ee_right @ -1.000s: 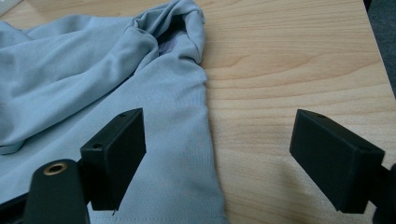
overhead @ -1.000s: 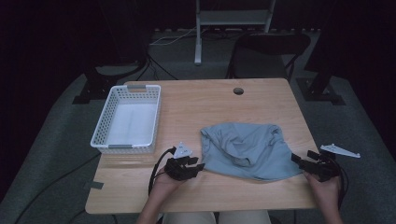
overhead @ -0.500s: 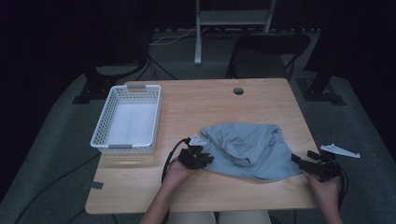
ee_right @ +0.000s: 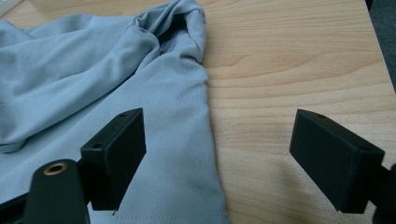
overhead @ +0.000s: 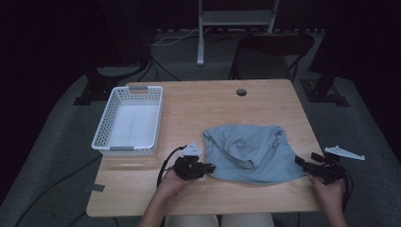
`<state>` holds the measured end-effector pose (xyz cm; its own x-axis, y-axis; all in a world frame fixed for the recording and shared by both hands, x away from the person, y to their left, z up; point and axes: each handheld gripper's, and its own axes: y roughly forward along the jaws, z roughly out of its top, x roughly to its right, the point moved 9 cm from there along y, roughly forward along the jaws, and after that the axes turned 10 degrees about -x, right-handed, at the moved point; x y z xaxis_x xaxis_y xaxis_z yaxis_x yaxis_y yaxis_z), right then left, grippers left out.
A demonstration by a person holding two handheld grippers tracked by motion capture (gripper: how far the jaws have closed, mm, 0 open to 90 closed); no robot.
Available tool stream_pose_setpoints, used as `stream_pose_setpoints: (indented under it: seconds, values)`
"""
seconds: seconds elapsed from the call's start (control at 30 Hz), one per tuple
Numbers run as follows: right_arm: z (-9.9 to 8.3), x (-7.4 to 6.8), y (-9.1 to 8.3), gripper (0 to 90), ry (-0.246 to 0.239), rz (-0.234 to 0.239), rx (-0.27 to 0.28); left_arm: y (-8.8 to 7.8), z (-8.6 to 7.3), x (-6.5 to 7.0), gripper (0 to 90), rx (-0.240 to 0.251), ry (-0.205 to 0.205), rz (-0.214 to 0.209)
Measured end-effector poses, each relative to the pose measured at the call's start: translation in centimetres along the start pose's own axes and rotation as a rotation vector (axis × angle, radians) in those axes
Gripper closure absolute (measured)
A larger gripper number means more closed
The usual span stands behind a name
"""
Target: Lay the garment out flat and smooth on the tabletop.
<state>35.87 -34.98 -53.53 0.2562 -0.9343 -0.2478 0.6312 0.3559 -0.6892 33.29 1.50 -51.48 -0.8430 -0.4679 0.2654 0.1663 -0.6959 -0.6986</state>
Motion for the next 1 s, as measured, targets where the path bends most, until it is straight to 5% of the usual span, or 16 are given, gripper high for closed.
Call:
stream_pose_setpoints:
  seconds: [0.37,0.5,0.63,1.0]
  values:
    - [0.0,0.0,0.0,17.8,0.003,0.001,0.001,-0.7,-2.4,0.1,85.6,-0.013,0.009,-0.072]
    - [0.0,0.0,0.0,17.7,0.003,-0.001,0.002,-1.0,-3.0,0.6,75.2,-0.022,0.015,-0.106]
    - [0.0,0.1,-0.1,17.7,0.008,-0.001,0.005,-1.2,-3.4,1.3,66.9,-0.033,0.029,-0.114]
    - [0.1,0.2,-0.3,17.6,0.024,0.009,0.021,-1.4,-4.1,1.2,62.2,-0.034,0.017,-0.101]
